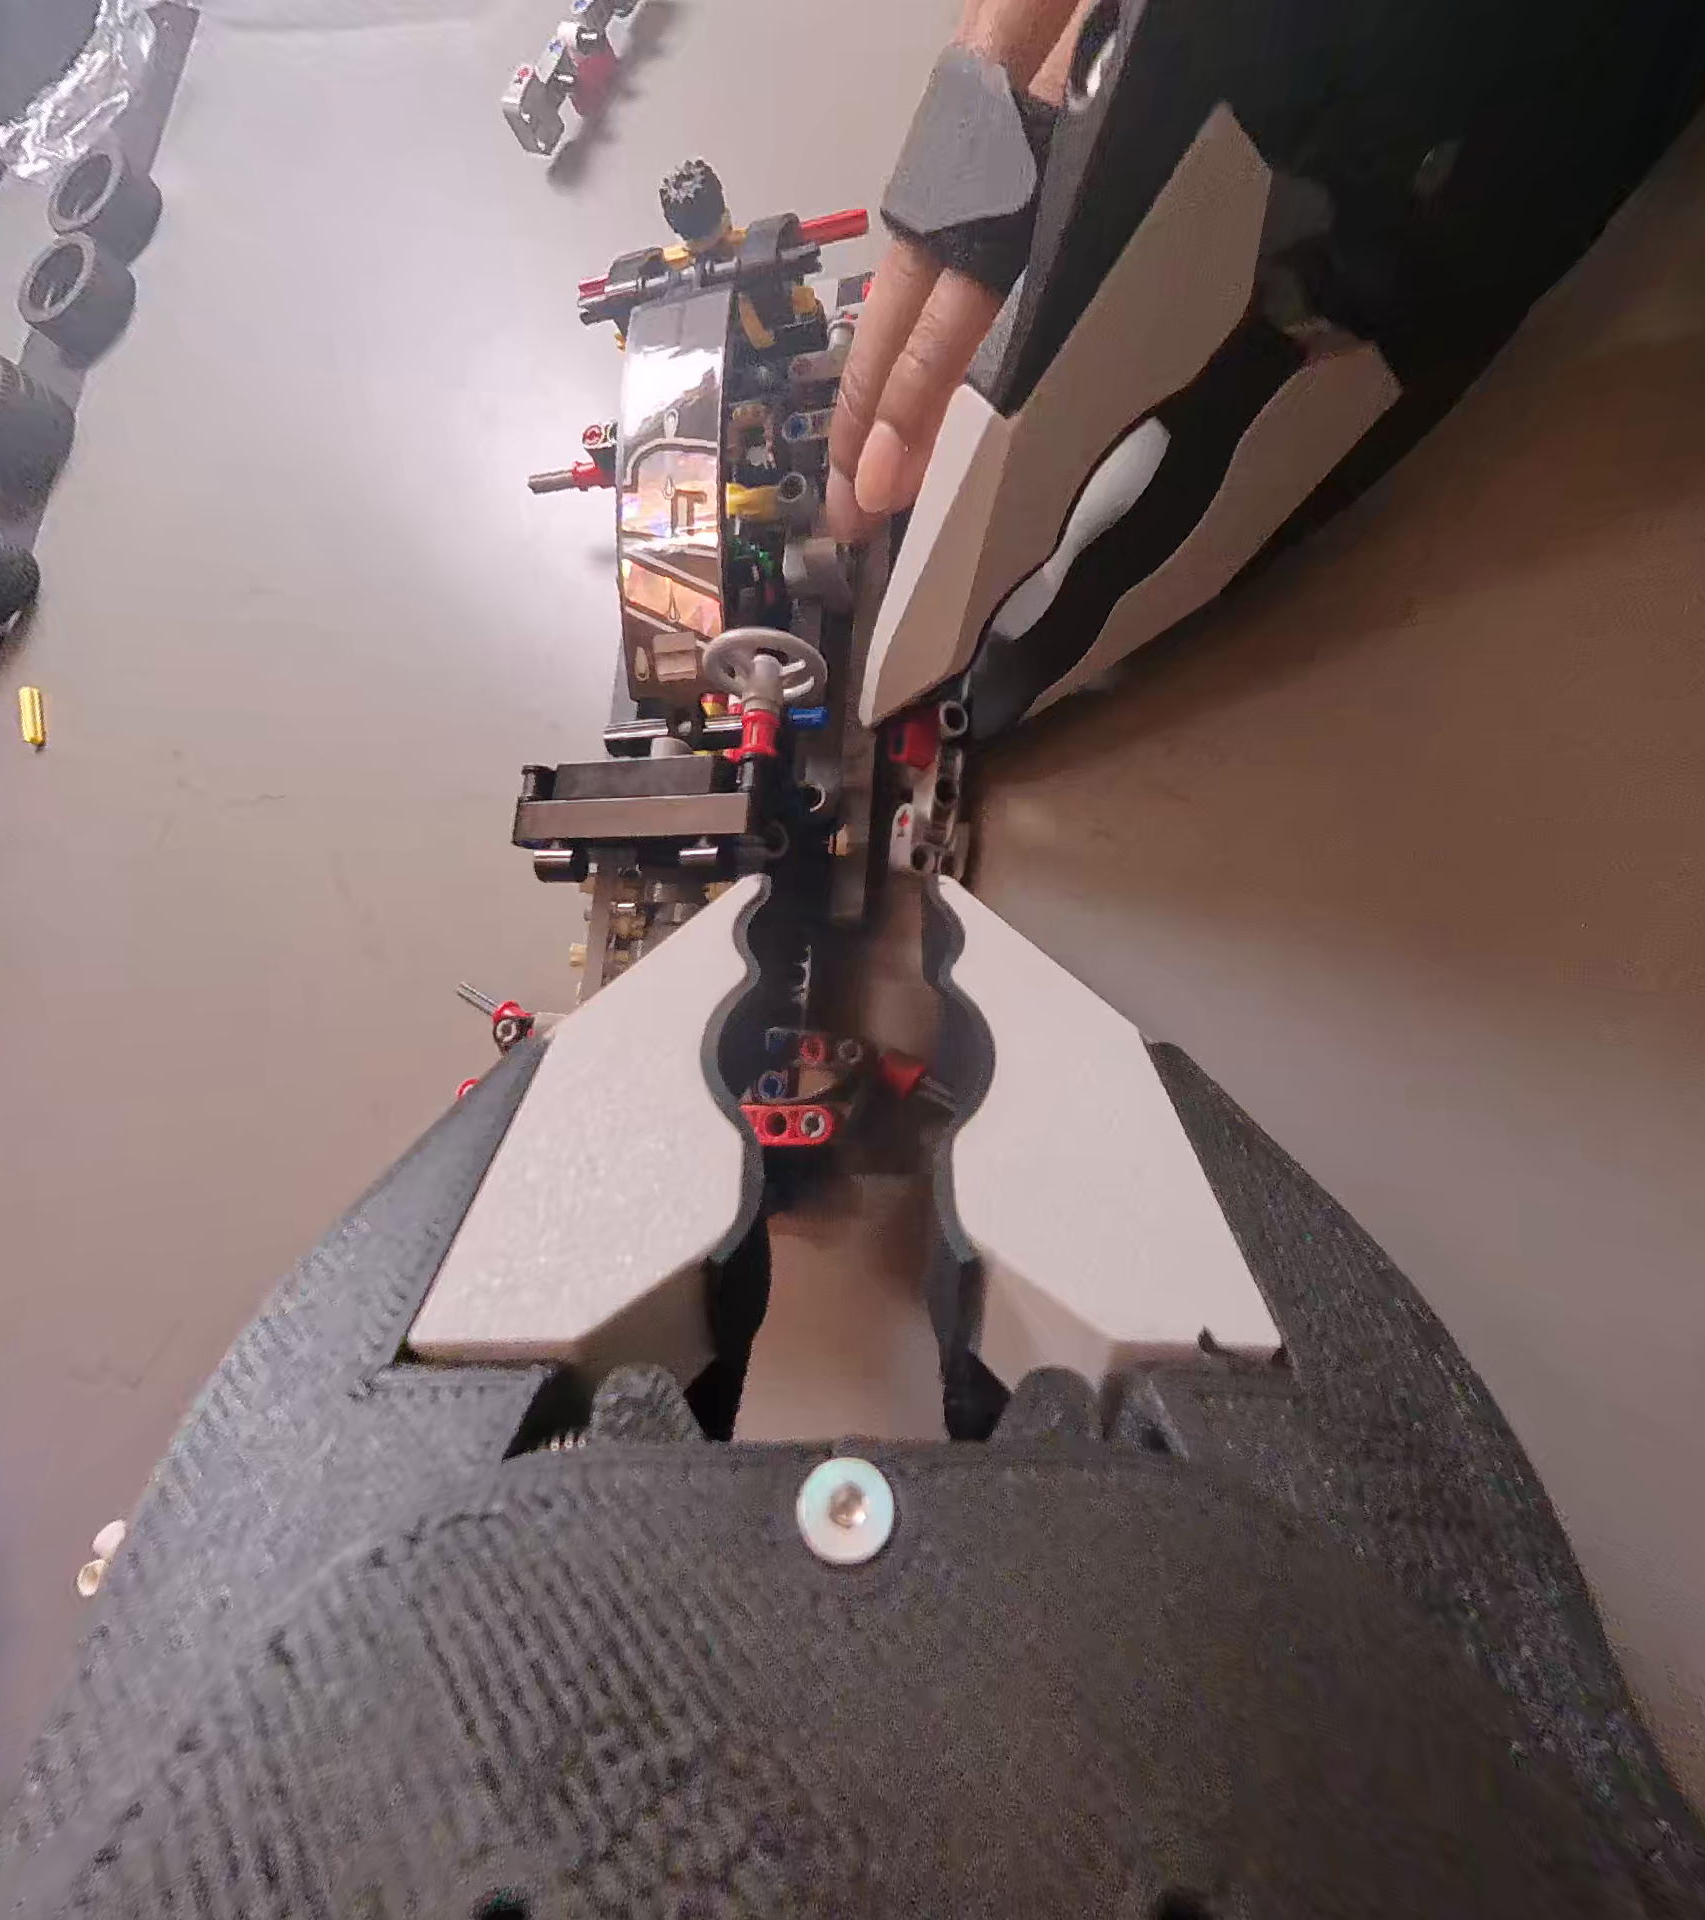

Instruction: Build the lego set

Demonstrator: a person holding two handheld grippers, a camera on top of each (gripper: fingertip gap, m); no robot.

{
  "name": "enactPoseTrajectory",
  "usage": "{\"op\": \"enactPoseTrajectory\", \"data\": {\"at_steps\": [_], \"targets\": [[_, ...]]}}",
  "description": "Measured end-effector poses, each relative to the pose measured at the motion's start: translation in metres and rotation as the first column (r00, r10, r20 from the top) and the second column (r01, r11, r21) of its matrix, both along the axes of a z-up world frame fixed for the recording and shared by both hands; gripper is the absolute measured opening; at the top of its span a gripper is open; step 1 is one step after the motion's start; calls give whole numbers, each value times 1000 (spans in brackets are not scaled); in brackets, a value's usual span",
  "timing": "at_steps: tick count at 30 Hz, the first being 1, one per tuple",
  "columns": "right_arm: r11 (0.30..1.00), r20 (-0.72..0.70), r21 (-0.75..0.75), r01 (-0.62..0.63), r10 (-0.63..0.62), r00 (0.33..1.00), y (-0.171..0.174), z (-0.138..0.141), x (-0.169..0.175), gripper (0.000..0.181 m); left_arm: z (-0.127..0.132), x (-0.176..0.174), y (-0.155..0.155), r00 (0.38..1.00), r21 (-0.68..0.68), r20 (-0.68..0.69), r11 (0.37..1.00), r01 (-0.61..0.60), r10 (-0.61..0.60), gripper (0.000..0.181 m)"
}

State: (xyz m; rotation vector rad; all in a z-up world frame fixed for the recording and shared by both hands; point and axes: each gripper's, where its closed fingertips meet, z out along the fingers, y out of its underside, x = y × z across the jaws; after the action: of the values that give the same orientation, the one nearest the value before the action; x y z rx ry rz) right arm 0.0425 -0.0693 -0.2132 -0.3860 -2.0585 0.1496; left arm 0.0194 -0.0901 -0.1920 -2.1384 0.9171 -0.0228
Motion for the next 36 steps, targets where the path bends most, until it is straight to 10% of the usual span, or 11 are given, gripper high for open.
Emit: {"op": "enactPoseTrajectory", "data": {"at_steps": [1,13,23,36], "targets": [[1000,12,-24,3,-2,1000,0,1,1,21,-1,-1,0,1000,-3,4,1000,0,0,25],[919,211,-380,106,-25,977,4,13,6,18,20,-20,3,989,46,147,998,-40,32,28],[960,280,-261,97,-21,960,6,1,8,10,20,-41,5,953,14,300,998,-54,48,54],[992,197,-114,47,-24,980,-1,2,13,17,-1,-23,22,987,-118,145,989,89,-72,85]]}}
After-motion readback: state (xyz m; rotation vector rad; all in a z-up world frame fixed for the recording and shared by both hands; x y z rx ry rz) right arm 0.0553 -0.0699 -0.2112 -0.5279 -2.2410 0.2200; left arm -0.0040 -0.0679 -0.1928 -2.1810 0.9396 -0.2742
